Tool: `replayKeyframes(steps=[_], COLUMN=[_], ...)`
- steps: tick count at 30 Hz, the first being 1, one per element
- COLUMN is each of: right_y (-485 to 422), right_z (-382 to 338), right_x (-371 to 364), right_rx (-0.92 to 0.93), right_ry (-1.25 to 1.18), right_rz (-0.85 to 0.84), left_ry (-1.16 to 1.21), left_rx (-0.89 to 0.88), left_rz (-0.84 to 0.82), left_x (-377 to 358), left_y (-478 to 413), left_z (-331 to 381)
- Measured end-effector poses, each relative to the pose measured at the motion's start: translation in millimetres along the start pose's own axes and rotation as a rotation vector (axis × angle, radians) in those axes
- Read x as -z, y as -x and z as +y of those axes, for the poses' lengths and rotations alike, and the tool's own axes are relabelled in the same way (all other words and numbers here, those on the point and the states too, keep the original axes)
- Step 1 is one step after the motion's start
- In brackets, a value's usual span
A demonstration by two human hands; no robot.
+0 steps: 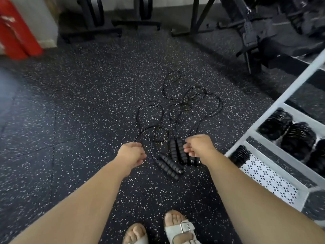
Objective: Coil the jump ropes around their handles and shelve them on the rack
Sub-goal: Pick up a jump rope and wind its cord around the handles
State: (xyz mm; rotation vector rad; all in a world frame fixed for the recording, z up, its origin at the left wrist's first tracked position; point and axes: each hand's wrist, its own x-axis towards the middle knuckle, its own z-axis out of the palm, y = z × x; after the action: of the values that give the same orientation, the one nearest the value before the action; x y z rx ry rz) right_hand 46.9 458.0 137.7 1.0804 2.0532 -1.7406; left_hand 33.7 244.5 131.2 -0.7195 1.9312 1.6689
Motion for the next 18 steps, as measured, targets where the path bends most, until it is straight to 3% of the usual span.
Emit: replayKeyframes(steps=[10,18], right_y=[-102.6,-151.2], right_z=[23.8,59.8], right_x=[-55.0,-74.6], right_rx=[-0.056,0.005], right_ry=[0.051,0.03], right_rz=[-0.023,0.025], left_ry=[-0.12,-0.217], left_rx=[0.123,0.305], left_rz=[-0.063,0.132], left_x=[-65.3,-110.1], left_y=[-118.5,-173.4], left_z=[-42.6,-84.7])
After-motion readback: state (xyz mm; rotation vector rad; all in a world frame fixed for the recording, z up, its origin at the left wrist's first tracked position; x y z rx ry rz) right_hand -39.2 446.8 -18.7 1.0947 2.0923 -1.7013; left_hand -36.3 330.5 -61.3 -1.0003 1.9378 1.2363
